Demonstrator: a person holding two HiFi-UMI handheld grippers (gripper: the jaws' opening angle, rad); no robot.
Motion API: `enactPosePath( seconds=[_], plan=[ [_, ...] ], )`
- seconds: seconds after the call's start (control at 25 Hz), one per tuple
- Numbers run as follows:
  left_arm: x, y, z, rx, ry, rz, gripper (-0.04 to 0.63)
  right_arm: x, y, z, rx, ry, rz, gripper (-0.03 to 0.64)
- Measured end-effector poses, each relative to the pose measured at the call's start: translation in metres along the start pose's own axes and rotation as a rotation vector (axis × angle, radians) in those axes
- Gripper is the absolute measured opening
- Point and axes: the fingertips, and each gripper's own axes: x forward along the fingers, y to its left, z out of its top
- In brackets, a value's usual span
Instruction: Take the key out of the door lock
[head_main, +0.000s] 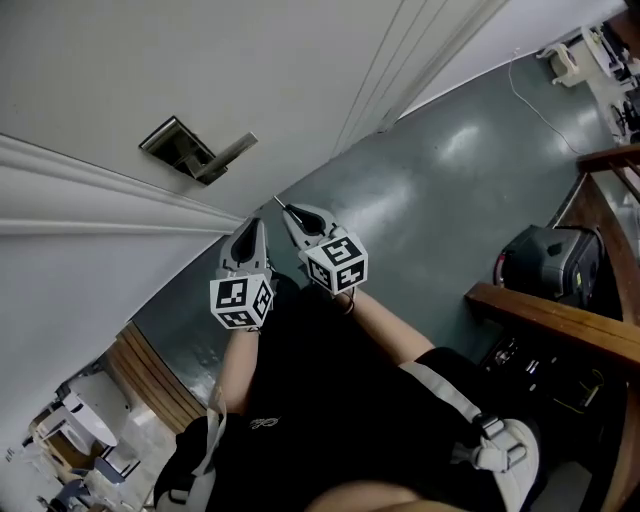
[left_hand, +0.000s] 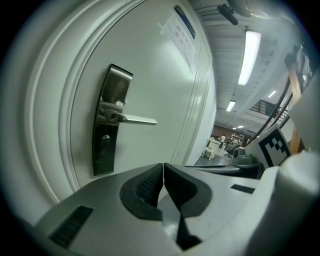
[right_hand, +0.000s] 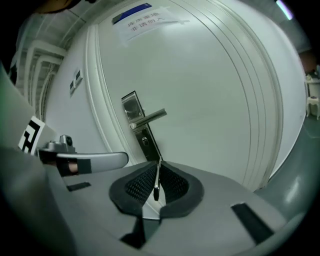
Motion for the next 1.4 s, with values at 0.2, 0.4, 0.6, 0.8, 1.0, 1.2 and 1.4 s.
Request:
enactPosePath(
  seconds=[0.2,0.4,0.6,0.8,1.0,1.2,1.4],
  plan=[
    [0.034,-0.022,0.003,0.031,0.021,-0.116,0.025,-0.021,-0.033,0.013,-0.065,-0.046,-0.133,0.031],
    [0.056,-0.046,0.012,0.061,0.023,-0.225,0.025,-0.048,-0.055,0.030,-0.087,-0.093,-0.257,0.031],
    [0.065,-0.069,0.034,0.090,-0.005,-0.322,0.025,-0.075,-0.065,0.056,-0.114,-0.164,-0.359,0.031],
    [0.065,-0.087,0.065,0.128,-0.057,-0.380,0.025,-0.095,-0.061,0.089,-0.190,-0.231,-0.418,0.031],
    [0.064,-0.113,0.101,0.179,-0.128,-0.437,0.025,-0.112,-0.061,0.121,-0.210,-0.297,-0.452,0.031],
    [0.061,-0.131,0.129,0.204,-0.171,-0.481,0.025,-0.134,-0.062,0.154,-0.238,-0.371,-0.498,0.031],
    [0.055,-0.145,0.153,0.206,-0.228,-0.523,0.025,-0.156,-0.061,0.179,-0.274,-0.446,-0.546,0.031]
  ],
)
